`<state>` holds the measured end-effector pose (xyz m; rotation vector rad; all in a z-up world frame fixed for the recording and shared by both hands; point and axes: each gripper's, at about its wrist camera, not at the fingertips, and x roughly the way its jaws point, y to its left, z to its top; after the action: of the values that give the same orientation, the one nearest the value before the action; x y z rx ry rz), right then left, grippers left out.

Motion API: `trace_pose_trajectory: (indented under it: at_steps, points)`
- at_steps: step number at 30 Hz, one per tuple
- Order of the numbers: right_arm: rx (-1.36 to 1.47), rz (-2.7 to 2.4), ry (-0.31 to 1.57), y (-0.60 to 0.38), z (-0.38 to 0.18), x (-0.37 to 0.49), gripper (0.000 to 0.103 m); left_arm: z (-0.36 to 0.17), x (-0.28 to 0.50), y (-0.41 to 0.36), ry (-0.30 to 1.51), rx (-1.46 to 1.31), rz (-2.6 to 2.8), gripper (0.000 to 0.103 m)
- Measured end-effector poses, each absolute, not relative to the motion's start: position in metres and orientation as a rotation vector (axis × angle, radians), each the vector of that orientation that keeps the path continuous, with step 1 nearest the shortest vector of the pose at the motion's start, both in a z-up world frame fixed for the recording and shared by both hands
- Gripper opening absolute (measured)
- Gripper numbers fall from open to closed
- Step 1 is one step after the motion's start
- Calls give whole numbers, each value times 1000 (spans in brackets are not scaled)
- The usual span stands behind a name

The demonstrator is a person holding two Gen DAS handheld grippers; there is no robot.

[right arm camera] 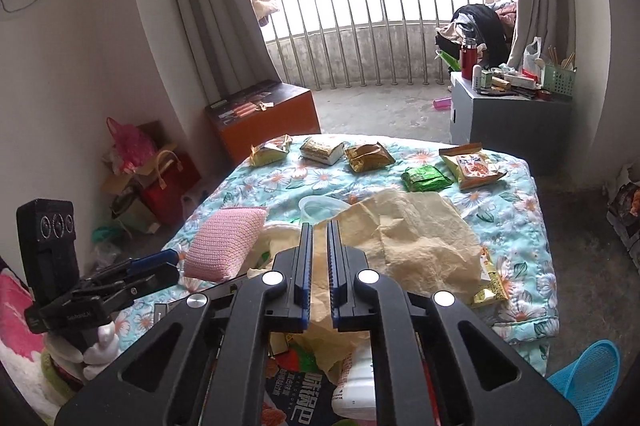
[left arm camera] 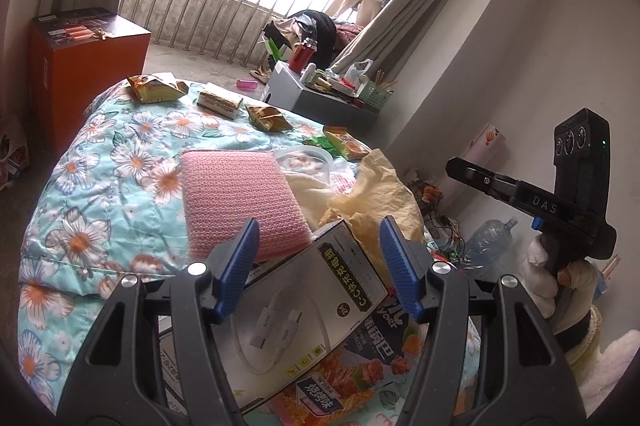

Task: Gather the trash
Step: 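Grasp the tan paper with the left tool while the right tool releases it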

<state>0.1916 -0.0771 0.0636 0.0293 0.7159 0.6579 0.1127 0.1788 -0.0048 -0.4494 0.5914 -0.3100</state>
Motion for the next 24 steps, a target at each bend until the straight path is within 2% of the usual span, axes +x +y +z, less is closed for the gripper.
trace_pose_trajectory:
  at_steps: [7, 9, 11, 14, 18, 24]
  points:
    - [139, 716, 796, -97, 52, 188, 8, 3, 115, 141, 592, -282, -414, 60]
    - [186, 700, 798, -110, 50, 187, 8, 7, 116, 123, 585, -159, -428, 65]
    - [218, 684, 806, -122, 47, 187, 8, 11, 116, 105, 564, -23, -436, 76]
    - [257, 669, 811, -138, 44, 184, 9, 15, 117, 81, 529, 160, -456, 83]
    - [290, 660, 813, -154, 35, 181, 9, 8, 125, 54, 508, 397, -451, 83]
    - [357, 656, 833, -170, 15, 186, 9, -14, 153, 25, 590, 653, -477, 83]
